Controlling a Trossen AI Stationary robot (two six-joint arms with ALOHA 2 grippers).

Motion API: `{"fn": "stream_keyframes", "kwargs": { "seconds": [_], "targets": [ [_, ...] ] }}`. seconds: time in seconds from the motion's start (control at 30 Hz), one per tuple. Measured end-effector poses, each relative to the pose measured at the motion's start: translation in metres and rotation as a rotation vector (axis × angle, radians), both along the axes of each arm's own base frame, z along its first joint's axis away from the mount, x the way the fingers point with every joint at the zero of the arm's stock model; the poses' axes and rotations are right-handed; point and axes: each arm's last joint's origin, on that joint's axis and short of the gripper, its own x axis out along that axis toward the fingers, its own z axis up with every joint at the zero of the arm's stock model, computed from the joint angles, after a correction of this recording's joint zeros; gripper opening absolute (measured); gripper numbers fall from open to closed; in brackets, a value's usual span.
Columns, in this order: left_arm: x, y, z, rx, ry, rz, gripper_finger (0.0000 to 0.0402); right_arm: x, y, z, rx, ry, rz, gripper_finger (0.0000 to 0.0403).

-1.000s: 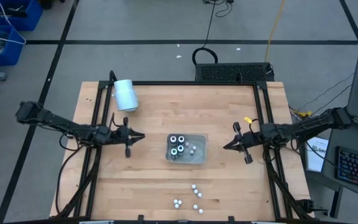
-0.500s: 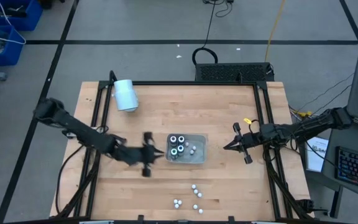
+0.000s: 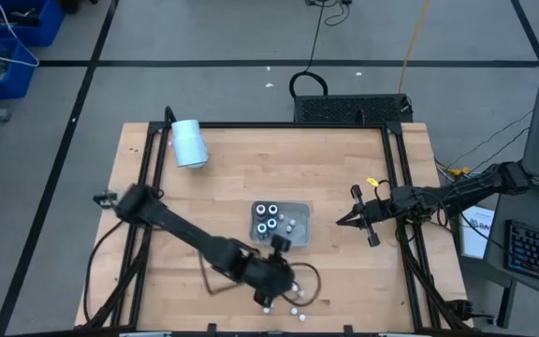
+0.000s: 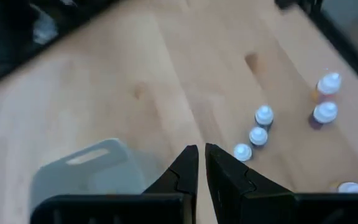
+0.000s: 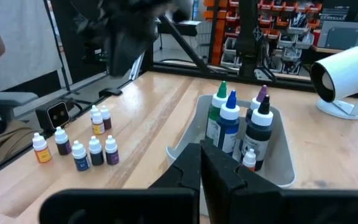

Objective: Pick & Place food coloring
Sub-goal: Put the small purple food coloring bottle into the bin

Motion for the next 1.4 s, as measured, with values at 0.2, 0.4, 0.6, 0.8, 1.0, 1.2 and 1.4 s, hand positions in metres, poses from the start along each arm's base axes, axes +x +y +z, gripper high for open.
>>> {"fn": "stream_keyframes", "kwargs": {
  "seconds": [0.2, 0.4, 0.6, 0.8, 1.0, 1.2, 1.4],
  "targets": [
    [0.032, -0.010, -0.028, -0.105, 0.155, -0.097, 0.0040, 0.000, 0.000, 0.000, -0.001, 0.000, 0.000, 0.0000],
    [0.042, -0.006, -0.037, -0.061, 0.158, -0.121, 0.0099, 0.000, 0.000, -0.001, 0.001, 0.014, 0.000, 0.0000],
    [0.047, 0.003, -0.041, -0.055, 0.156, -0.134, 0.0193, 0.000, 0.000, -0.002, 0.001, 0.019, 0.000, 0.0000],
    [0.050, 0.009, -0.057, -0.043, 0.228, -0.246, 0.0237, 0.000, 0.000, -0.003, -0.002, 0.033, 0.000, 0.0000],
    [0.053, 0.011, -0.061, -0.056, 0.230, -0.277, 0.0231, 0.000, 0.000, -0.004, -0.003, 0.044, 0.000, 0.0000],
    [0.051, 0.012, -0.076, -0.059, 0.262, -0.308, 0.0214, 0.000, 0.000, -0.004, -0.003, 0.041, 0.000, 0.0000],
    [0.049, 0.015, -0.088, -0.055, 0.275, -0.308, 0.0207, 0.000, 0.000, -0.004, -0.003, 0.041, 0.000, 0.0000]
  ]
}}
